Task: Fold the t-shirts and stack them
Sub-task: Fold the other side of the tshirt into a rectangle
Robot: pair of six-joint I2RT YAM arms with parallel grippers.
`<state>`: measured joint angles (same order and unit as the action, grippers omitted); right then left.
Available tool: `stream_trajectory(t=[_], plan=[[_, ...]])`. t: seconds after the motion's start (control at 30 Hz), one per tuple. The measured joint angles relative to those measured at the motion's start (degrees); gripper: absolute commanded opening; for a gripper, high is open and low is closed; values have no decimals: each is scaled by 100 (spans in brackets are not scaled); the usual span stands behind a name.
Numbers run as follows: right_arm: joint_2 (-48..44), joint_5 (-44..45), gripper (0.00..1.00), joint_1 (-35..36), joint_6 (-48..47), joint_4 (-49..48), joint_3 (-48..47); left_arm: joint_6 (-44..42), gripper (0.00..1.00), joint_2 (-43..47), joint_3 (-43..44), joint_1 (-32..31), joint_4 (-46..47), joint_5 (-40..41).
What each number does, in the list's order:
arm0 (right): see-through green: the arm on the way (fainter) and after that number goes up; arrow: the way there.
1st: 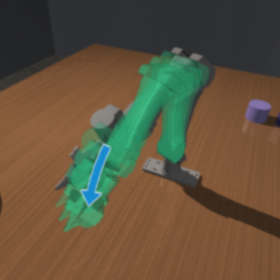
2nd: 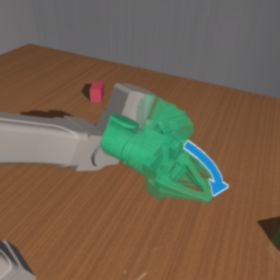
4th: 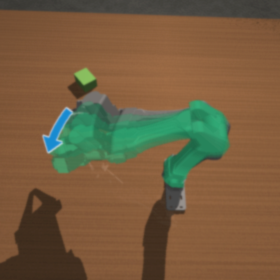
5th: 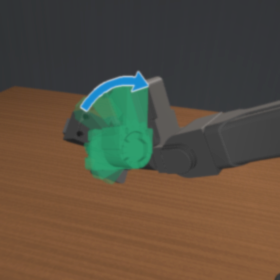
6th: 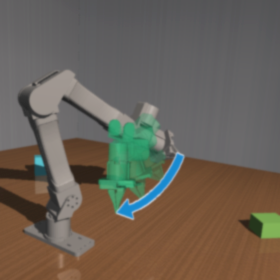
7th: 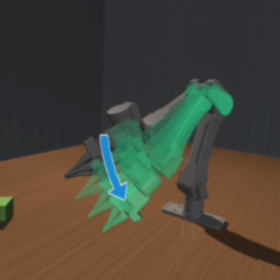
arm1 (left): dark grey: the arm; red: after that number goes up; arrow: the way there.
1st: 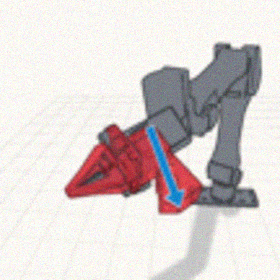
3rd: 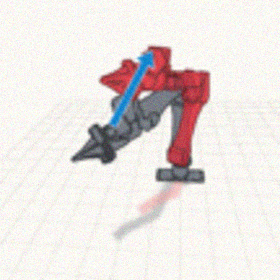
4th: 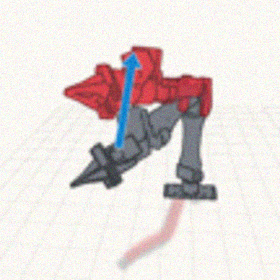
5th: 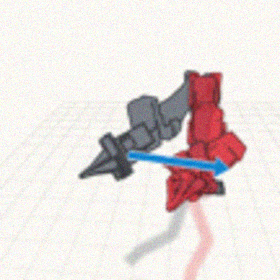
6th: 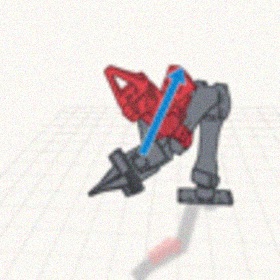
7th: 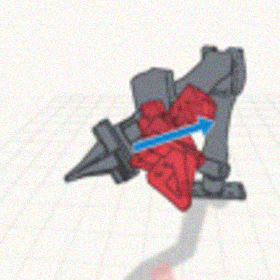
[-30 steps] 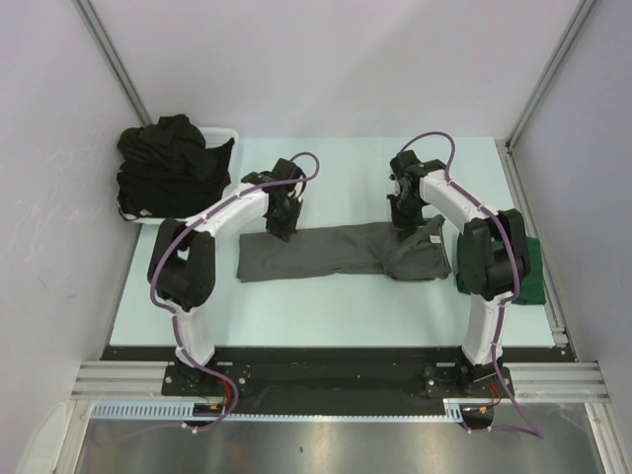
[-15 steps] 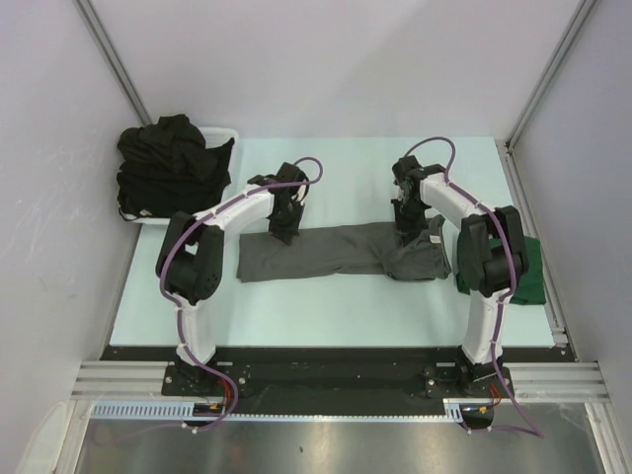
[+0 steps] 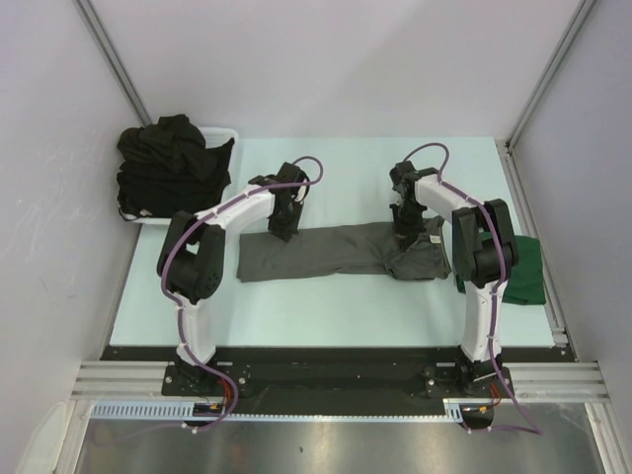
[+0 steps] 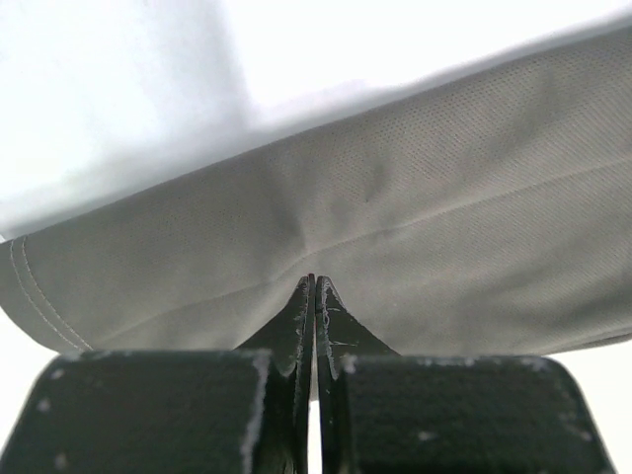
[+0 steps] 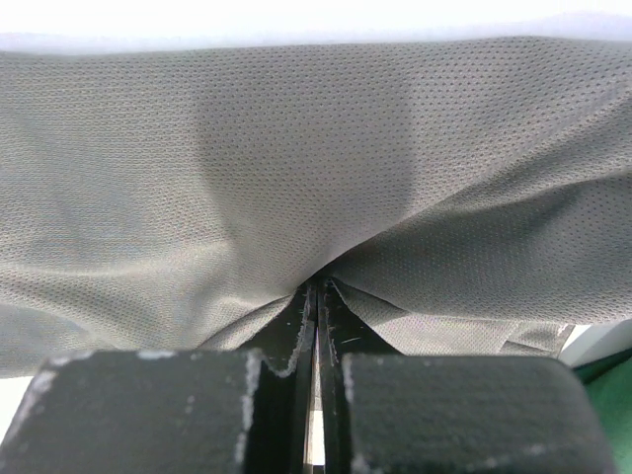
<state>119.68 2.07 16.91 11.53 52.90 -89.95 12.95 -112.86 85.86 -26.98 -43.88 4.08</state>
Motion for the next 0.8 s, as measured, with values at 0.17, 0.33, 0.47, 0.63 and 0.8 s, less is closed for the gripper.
stream_trajectory(t=[0.17,0.33,0.47,0.63,0.8], plan=[[59,-15,0,-13,2,76,-83,0,0,-63,-101,0,125,31],[68,-15,0,-15,0,85,-94,0,0,-90,-289,0,245,70],[96,-13,0,-15,2,120,-133,2,0,-153,-461,0,358,125],[192,-9,0,-15,2,238,-271,7,0,-177,-498,0,400,190],[306,-2,0,-15,0,365,-439,9,0,-127,-599,0,507,221]])
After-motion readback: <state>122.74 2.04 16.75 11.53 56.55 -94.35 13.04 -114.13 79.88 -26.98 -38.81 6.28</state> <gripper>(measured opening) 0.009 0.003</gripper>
